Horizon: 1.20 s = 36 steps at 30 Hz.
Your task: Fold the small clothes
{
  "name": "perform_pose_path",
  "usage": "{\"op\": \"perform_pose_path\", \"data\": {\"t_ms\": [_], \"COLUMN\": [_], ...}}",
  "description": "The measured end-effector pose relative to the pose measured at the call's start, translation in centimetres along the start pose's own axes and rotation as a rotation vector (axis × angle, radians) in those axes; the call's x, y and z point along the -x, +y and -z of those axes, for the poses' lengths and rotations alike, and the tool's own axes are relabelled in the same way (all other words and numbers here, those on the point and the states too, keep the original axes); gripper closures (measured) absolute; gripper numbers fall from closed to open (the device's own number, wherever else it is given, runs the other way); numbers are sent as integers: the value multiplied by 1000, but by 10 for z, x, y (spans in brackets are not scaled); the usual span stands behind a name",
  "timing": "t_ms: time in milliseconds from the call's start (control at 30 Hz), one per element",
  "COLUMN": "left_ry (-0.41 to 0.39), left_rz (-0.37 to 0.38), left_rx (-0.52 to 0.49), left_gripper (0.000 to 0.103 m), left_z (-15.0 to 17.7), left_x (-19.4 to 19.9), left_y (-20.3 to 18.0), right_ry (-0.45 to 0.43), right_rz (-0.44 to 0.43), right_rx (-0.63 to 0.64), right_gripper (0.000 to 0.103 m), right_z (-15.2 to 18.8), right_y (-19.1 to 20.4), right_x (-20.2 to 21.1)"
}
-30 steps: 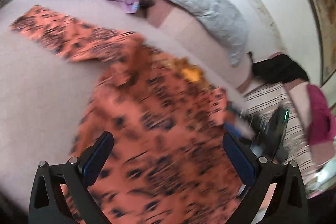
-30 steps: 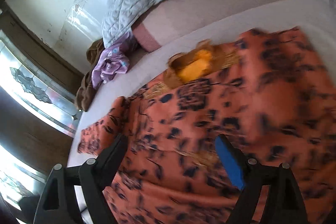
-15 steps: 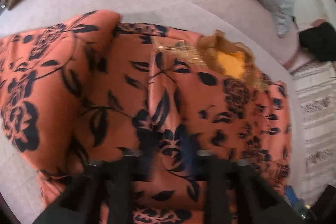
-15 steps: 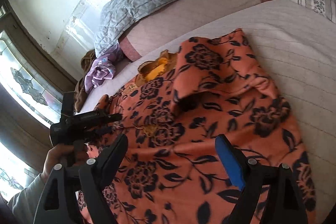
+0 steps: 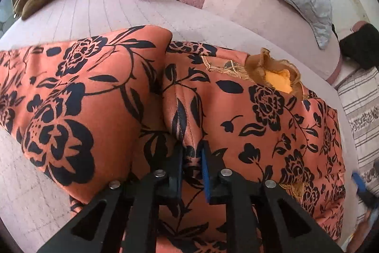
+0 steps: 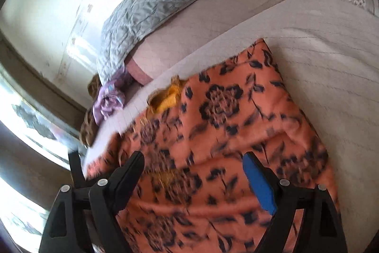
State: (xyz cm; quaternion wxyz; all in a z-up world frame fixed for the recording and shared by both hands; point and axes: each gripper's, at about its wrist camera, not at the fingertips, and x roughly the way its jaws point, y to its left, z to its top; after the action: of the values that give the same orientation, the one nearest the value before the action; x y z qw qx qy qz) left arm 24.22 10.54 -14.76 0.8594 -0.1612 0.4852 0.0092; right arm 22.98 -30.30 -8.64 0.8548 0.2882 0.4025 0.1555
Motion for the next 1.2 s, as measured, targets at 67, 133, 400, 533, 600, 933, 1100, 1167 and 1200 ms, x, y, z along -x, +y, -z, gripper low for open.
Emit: {"op": "perform_pose_path", "data": {"t_ms": [67, 133, 400, 533, 600, 933, 1100, 1167, 1200], "left_ry": [1, -2, 16, 94, 70, -232, -298, -297, -294], "left_rz": [5, 3, 31, 108, 117, 209, 50, -7, -17], "left_rx": [9, 15, -4, -4, -1, 459, 744, 764, 771], "left_gripper": [87, 87, 71, 41, 41, 30, 30, 30, 30], "left_z": [-1, 0, 0, -4, -5, 11, -4, -13, -18], "left_x": [-3, -5, -3, 3, 19, 119, 112, 105, 99], "left_y": [3, 4, -4, -10, -8, 175, 294, 311, 318], "right_ry": [-1, 16, 36, 164, 84, 47, 37, 27, 30], "right_rz": [-45, -60, -28, 120, 82, 135, 196, 221, 229], "right_rx": [-27, -71, -225, -165, -212, 159, 246, 279, 287], "right_gripper": [16, 16, 17, 17, 18, 17, 17, 17, 17], "right_z": [-23, -42, -55, -40, -40, 45, 87, 92, 93], "right_y": [-2, -15, -43, -53, -54, 21, 13, 15, 16], "right_x": [-12, -32, -42, -68, -53, -9, -17, -18, -19]}}
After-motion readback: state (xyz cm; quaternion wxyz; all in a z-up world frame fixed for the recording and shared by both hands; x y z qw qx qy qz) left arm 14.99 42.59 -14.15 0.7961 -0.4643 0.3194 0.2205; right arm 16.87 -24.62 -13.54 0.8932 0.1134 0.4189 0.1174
